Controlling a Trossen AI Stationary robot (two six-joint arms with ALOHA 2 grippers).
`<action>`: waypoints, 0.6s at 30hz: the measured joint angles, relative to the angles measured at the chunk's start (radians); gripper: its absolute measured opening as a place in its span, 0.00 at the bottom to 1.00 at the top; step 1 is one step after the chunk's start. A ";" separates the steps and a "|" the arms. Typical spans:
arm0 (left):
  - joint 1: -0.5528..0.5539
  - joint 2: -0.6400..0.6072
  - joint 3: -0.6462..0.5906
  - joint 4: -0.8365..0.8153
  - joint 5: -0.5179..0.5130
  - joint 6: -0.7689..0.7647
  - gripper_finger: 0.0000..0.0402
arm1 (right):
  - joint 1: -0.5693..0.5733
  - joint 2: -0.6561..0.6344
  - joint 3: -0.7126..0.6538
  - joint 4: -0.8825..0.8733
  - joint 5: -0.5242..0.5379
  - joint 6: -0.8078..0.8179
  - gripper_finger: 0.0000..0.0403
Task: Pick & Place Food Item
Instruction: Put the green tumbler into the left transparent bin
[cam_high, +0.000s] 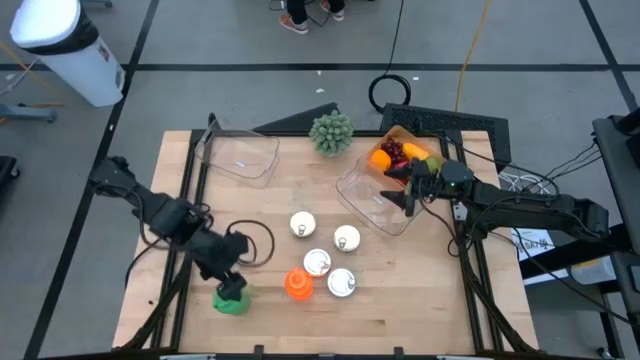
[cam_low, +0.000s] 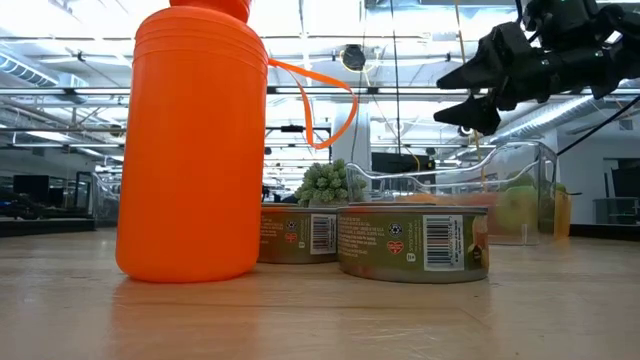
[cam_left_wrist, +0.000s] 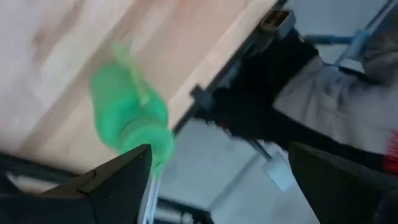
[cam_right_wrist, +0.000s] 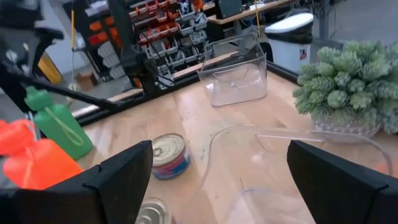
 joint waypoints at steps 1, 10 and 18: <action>-0.025 0.037 0.053 -0.039 -0.038 0.008 0.97 | 0.000 0.000 0.000 0.000 0.000 0.018 0.88; -0.179 0.310 0.249 -0.396 -0.076 -0.024 0.97 | 0.000 0.018 0.000 -0.003 -0.001 0.079 0.88; -0.200 0.361 0.248 -0.339 -0.125 -0.026 0.97 | 0.050 0.062 0.000 0.002 -0.001 0.096 0.88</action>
